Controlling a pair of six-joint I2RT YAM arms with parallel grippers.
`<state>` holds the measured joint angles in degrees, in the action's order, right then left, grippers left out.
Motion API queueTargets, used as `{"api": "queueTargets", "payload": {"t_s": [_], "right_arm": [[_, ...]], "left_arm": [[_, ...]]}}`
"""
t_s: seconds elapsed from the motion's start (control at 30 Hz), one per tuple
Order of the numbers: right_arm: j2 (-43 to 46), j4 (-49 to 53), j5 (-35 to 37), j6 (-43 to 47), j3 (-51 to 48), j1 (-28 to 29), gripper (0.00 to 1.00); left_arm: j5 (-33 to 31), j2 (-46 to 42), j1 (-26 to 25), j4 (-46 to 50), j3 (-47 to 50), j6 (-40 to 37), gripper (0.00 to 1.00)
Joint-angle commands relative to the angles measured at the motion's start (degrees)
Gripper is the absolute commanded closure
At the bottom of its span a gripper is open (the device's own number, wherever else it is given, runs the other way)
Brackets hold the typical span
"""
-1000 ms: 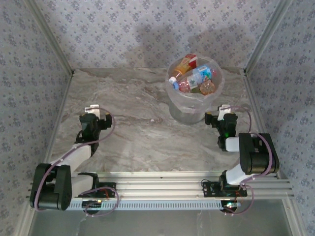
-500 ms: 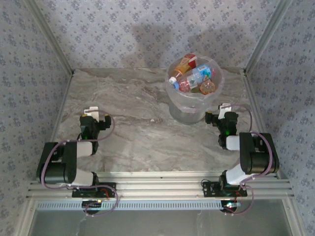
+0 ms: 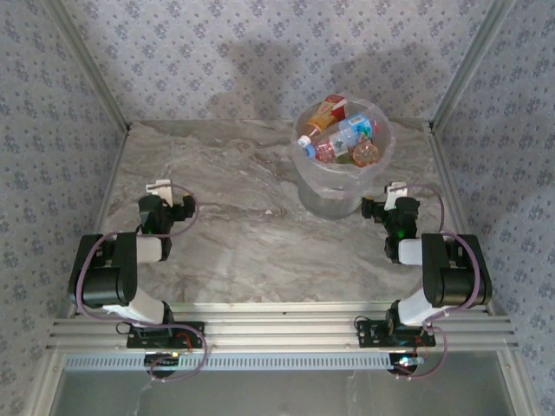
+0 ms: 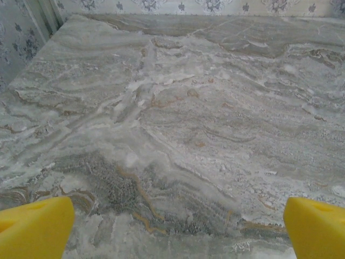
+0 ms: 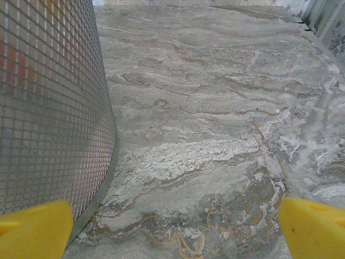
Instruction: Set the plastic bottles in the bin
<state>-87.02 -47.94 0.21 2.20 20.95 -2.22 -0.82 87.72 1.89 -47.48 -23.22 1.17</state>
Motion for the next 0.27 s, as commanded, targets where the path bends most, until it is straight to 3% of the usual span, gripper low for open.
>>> {"api": "queueTargets", "payload": {"t_s": [0.0,0.23], "right_arm": [[-0.35,1.10,0.34,-0.62,1.44,0.21,0.00],[-0.31,1.14,0.07,-0.70,1.44,0.16,0.00]], "left_arm": [[1.00,0.29,0.27,0.88,-0.51,0.72,0.01],[0.90,0.33,0.22,0.91,-0.50,0.65,0.00]]}}
